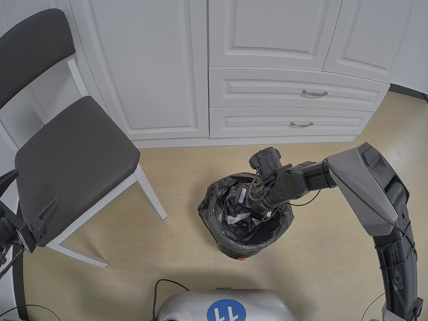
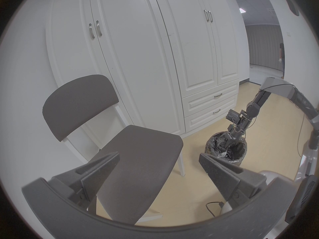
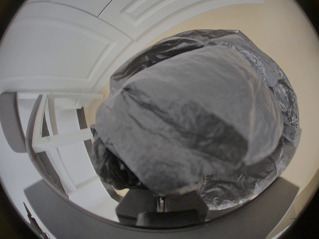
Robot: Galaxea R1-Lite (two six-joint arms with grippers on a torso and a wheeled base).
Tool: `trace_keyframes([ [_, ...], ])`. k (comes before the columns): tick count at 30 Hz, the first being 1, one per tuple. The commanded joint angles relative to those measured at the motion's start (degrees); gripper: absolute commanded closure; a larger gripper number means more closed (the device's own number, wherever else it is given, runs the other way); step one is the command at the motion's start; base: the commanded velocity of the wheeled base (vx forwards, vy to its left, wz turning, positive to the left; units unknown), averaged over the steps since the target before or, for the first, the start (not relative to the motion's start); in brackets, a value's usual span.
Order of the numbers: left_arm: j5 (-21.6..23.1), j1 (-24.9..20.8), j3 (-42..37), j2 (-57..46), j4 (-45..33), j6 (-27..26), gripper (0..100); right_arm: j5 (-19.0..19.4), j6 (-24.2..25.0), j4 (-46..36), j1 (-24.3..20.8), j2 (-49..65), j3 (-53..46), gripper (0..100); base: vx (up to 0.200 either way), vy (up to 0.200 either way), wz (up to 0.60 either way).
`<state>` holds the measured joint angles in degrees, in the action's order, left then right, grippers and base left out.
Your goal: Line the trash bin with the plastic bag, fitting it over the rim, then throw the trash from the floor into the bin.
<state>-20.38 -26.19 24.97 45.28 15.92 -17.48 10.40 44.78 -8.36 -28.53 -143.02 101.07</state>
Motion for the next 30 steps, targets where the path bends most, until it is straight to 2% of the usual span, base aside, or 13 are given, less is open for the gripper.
trace_keyframes([
  [1, -0.01, -0.01, -0.09, 0.08, -0.01, -0.01, 0, -0.47, 2.33, 3.00, 0.05, -0.77, -0.44, 100, 0.000, 0.000, 0.00],
  [9, -0.01, -0.01, -0.09, 0.16, -0.01, -0.01, 0, -1.43, 6.11, 11.79, 0.14, -0.51, -3.69, 100, 0.000, 0.000, 0.00],
  [10, -0.01, -0.01, -0.09, 0.16, -0.01, -0.01, 0, -1.35, 7.26, 16.45, 0.14, -0.15, -5.97, 100, 0.000, 0.000, 0.00],
  [14, -0.01, -0.01, -0.09, 0.16, -0.01, 0.08, 0, -1.35, 6.11, 21.28, -0.21, 0.20, -10.54, 100, 0.000, 0.000, 0.00],
  [18, -0.01, -0.01, -0.09, 0.08, -0.01, -0.01, 0, -1.17, 0.58, 19.79, 0.05, 1.96, -13.18, 100, 0.000, 0.000, 0.00],
  [20, -0.01, -0.01, -0.09, 0.08, -0.01, -0.01, 0, -1.08, -0.65, 18.56, 0.23, 2.22, -13.36, 100, 0.000, 0.000, 0.00],
  [24, -0.01, -0.01, -0.09, 0.08, -0.01, -0.01, 0, -1.17, -4.79, 9.15, 0.93, 2.13, -10.98, 100, 0.000, 0.000, 0.00],
  [30, -0.10, -0.01, -0.09, -0.01, -0.01, 0.08, 0, -1.52, -5.40, 4.50, 0.75, 0.11, -7.82, 100, 0.000, 0.000, 0.00],
])
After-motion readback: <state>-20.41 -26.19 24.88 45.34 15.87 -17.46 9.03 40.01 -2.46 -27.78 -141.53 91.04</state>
